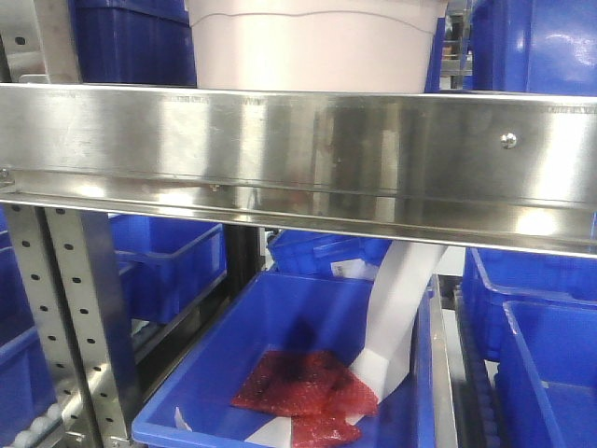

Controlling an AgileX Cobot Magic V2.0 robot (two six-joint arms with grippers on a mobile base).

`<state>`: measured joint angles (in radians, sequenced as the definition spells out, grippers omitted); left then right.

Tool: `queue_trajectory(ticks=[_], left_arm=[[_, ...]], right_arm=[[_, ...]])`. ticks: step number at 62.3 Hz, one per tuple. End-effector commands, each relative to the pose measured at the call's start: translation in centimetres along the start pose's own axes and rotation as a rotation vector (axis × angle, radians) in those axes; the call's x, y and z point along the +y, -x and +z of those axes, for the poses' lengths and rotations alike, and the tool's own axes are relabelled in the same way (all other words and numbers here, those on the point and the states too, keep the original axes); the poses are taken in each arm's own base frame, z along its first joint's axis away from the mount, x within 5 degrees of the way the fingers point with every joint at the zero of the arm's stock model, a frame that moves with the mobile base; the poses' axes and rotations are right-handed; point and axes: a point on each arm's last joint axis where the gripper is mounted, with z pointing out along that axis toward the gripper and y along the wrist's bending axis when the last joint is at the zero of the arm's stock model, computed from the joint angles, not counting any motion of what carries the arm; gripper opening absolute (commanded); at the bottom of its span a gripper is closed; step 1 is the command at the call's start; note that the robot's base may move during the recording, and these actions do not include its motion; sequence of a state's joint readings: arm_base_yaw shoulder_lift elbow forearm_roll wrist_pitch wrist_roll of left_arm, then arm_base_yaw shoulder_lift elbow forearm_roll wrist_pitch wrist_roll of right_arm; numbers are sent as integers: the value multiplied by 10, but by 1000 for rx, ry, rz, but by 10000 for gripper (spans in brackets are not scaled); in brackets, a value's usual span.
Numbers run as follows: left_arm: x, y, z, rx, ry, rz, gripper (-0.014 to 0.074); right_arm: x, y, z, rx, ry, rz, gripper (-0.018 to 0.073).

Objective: Grab white bin and place on right shelf

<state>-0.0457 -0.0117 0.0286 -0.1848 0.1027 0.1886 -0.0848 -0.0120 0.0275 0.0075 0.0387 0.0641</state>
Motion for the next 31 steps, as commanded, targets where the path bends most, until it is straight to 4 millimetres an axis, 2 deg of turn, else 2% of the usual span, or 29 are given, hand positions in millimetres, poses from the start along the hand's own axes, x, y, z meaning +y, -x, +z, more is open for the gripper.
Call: queue_trajectory(ticks=[1,31], left_arm=[[2,9,-1,-97,16,-15,-118],[2,9,-1,-97,16,-15,-118]], right_arm=[[0,8,-2,-101,4,-3,74],[0,8,-2,-101,4,-3,74]])
